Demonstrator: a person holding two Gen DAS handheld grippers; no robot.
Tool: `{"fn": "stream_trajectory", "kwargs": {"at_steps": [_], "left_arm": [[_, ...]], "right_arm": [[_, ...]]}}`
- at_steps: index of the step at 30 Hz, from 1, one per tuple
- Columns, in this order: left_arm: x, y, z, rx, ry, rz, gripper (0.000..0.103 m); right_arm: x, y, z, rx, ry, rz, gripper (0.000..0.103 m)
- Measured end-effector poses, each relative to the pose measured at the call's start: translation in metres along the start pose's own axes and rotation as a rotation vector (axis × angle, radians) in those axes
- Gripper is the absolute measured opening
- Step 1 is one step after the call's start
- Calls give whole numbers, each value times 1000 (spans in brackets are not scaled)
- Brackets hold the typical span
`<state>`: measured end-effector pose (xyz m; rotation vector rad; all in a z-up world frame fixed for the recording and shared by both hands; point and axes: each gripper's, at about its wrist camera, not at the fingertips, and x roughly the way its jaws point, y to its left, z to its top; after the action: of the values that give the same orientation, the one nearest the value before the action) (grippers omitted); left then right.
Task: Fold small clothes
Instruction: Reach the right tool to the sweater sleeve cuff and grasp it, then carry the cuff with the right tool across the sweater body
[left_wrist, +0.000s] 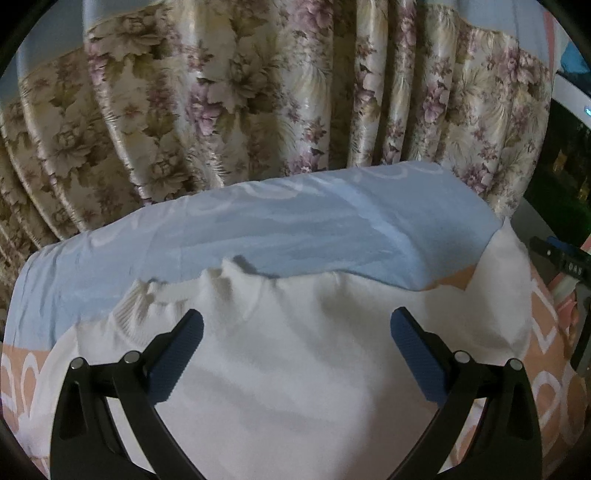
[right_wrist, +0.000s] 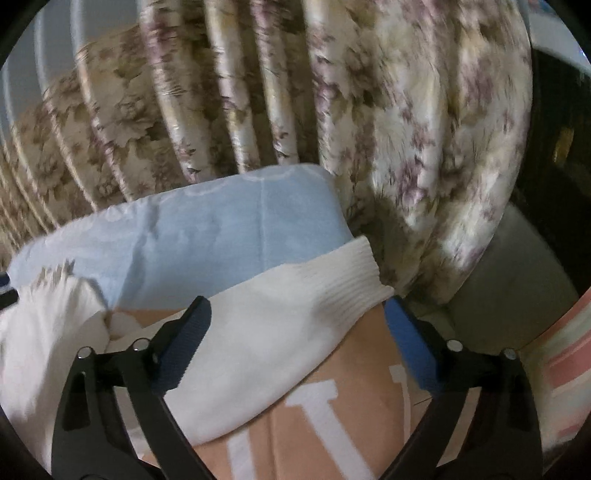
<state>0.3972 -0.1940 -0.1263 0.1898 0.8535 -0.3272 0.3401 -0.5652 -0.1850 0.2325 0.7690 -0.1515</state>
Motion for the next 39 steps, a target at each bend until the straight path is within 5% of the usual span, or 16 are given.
{"fn": "stream_trajectory", "kwargs": {"at_steps": [4,8,16,25,34,39], "left_arm": [[23,-9,11,25,27,5,101],[28,-13,16,39,27,-2,101],[26,-19,13,104,8,35,101],[20,3,3,63,30,47,101],[0,37,-9,40,20,77,101],[-6,66,-26,13,51,84,101]], "right_arm": [[21,-29,4,129,29,25,81],[35,-45,1,246,83,78,58],[54,-43,0,257,129,70,51],[44,0,12,-35,95,-91,20],[5,69,13,-277,8,-203,16],[-25,132,6,-406,-32,-194,16]]}}
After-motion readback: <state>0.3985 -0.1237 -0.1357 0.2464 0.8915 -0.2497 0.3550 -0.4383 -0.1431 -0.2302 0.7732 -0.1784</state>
